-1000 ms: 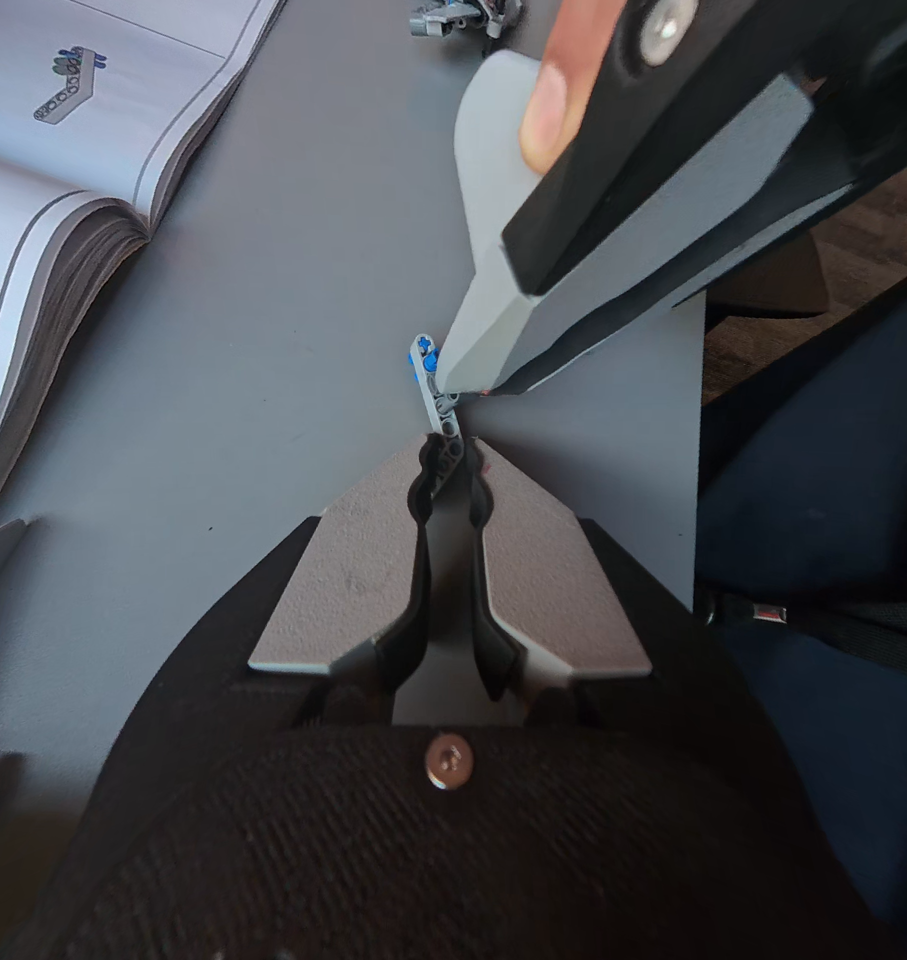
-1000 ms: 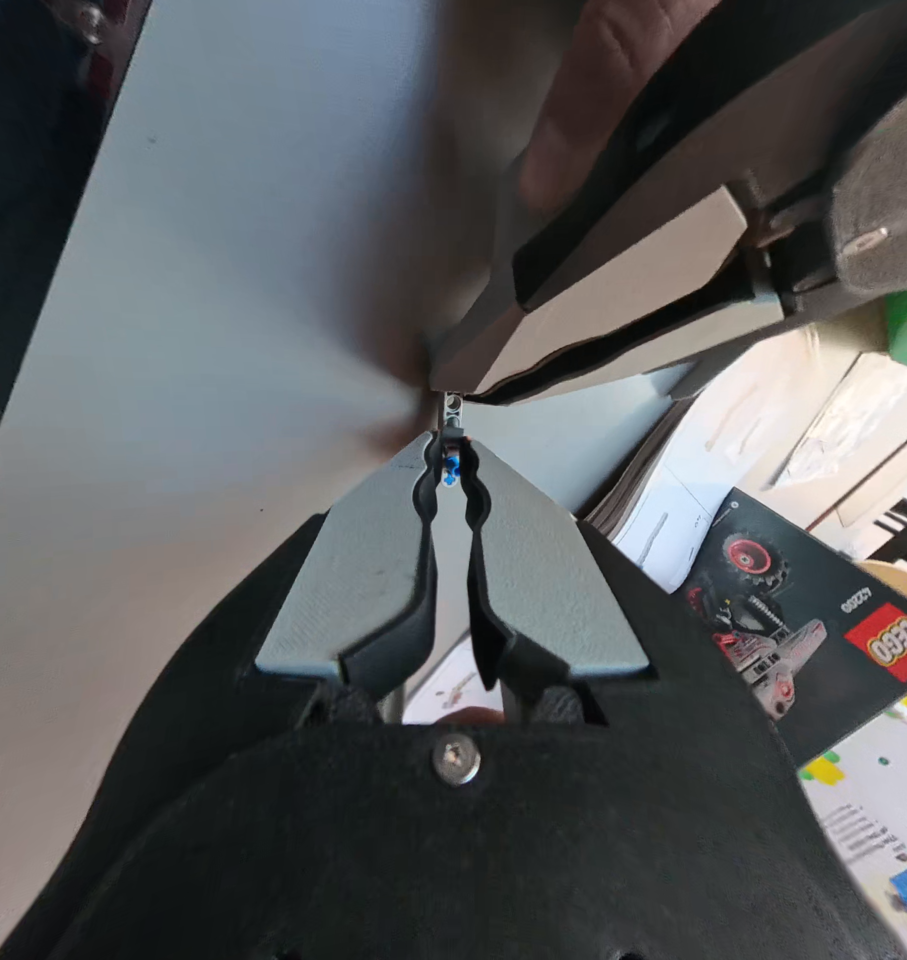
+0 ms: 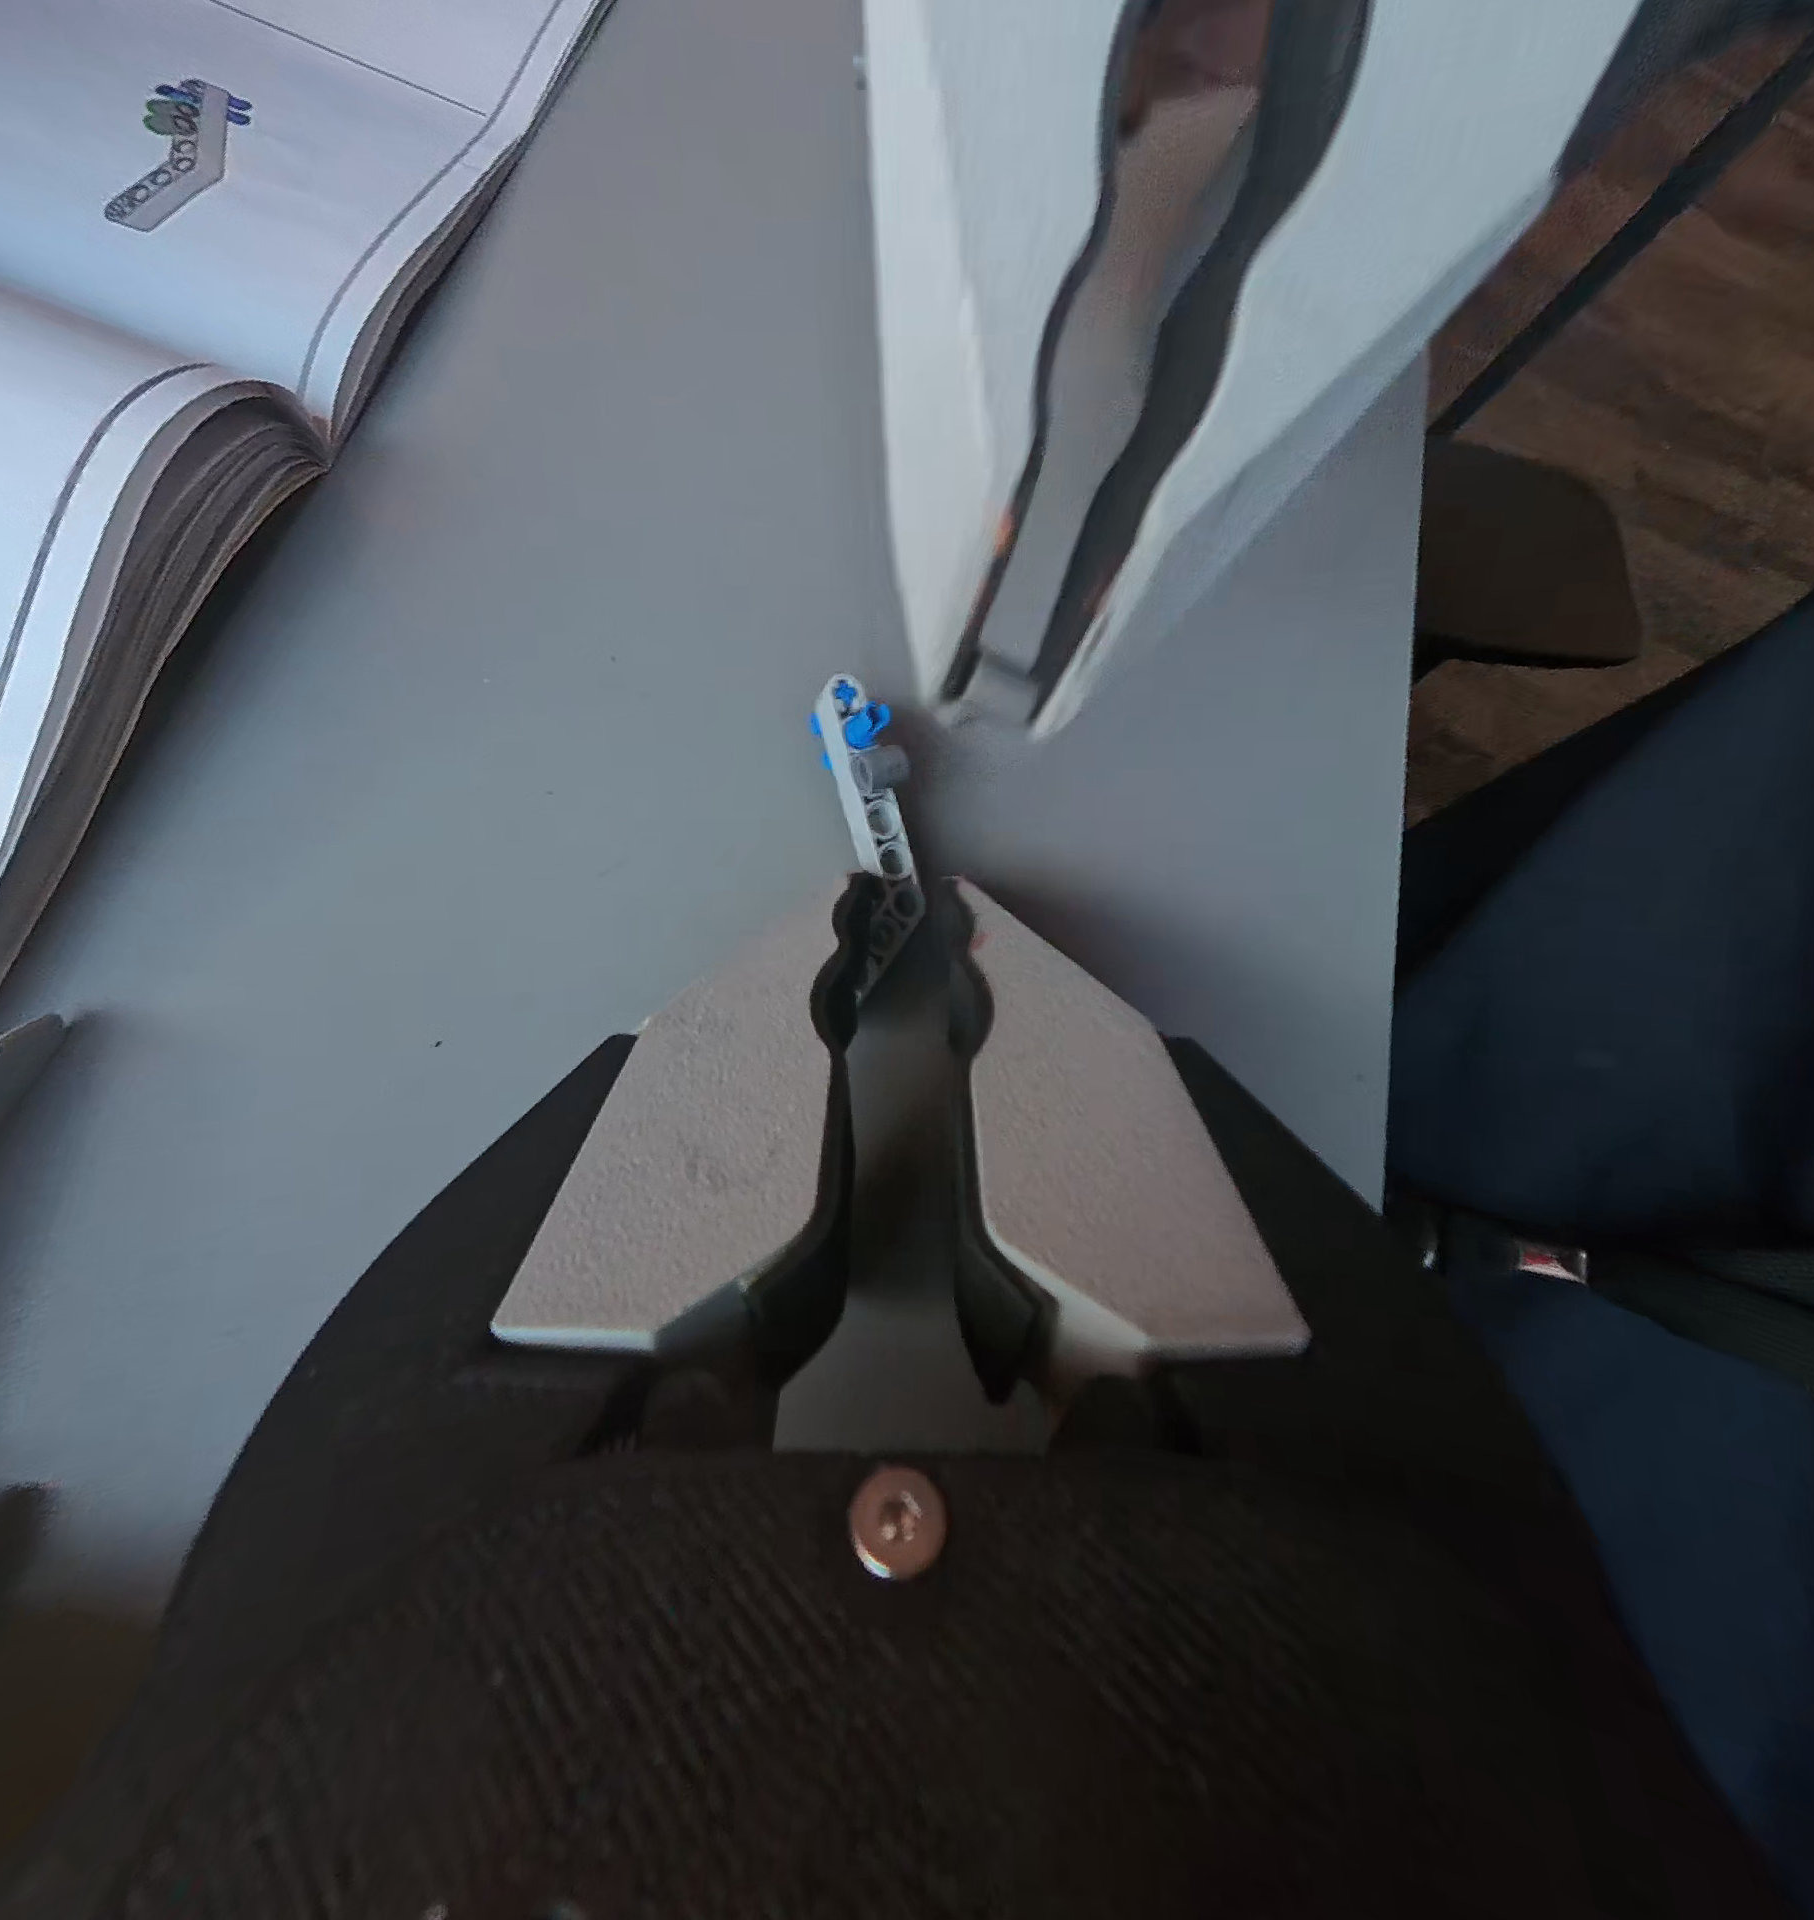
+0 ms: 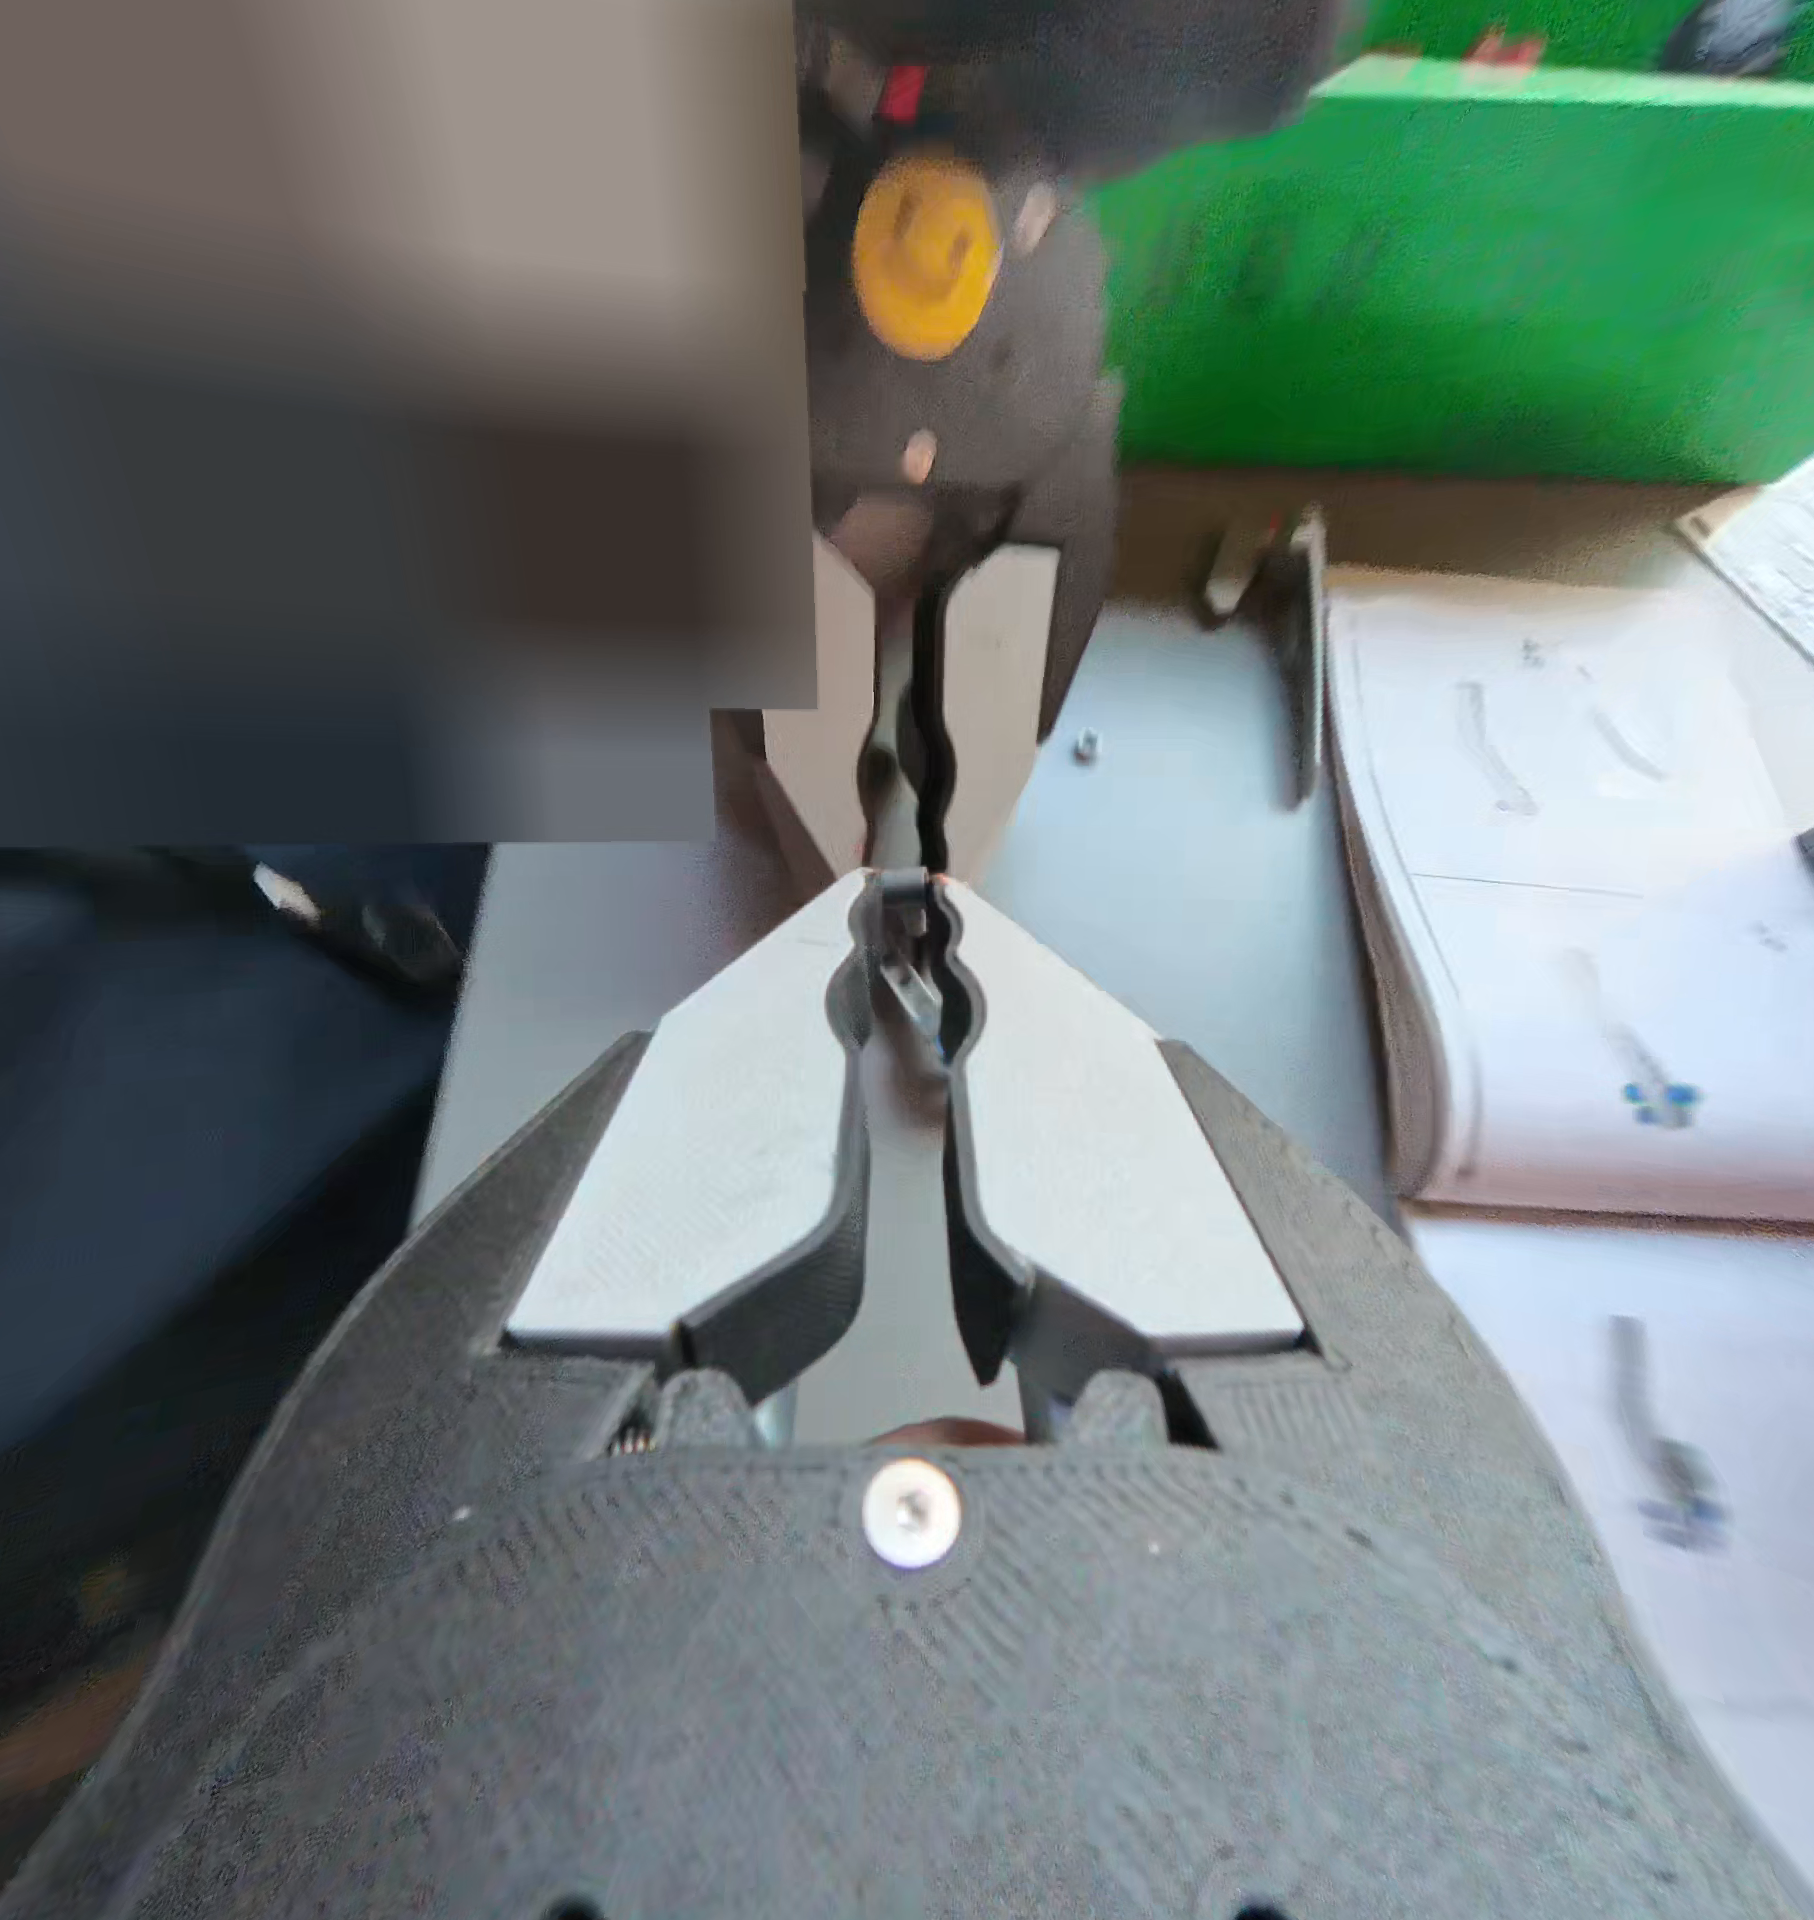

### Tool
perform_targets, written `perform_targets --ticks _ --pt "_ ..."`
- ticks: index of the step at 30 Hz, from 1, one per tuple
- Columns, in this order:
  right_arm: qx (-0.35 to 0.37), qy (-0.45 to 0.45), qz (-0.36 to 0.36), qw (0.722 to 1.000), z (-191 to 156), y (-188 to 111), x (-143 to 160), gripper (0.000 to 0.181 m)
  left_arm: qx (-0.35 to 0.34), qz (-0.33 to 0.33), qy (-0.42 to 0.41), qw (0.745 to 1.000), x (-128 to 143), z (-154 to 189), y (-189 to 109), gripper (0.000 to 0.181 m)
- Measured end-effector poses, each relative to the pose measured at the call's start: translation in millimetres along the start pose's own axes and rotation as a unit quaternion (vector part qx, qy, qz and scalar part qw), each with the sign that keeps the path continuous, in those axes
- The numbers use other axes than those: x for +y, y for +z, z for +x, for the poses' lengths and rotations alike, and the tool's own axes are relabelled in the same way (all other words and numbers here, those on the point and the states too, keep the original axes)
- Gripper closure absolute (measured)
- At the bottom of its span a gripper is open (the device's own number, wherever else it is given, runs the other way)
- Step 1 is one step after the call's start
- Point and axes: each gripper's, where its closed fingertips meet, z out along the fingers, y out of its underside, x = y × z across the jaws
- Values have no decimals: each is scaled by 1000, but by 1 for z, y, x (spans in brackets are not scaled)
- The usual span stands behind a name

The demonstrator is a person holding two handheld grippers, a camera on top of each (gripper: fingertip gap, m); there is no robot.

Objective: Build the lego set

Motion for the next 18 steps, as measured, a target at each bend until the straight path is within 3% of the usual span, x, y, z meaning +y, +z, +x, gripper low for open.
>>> perform_targets --ticks 1,5,8,12,18 --pt "-10 47 63 997 1 -7 -8 176 1 2 -4 1000 -1 -1 -1 168" --pt "-51 192 254 946 11 -35 -22 176 4 14 -6 1000 -3 0 -3 148" --pt "-83 238 333 909 12 -51 -26 177 -1 37 -2 999 -9 -1 -8 144" --pt "-110 242 361 894 5 -55 -28 176 -6 72 9 997 -18 1 -15 149" --pt "-83 229 329 912 7 -53 -16 176 -23 30 0 999 -4 -8 -12 160"
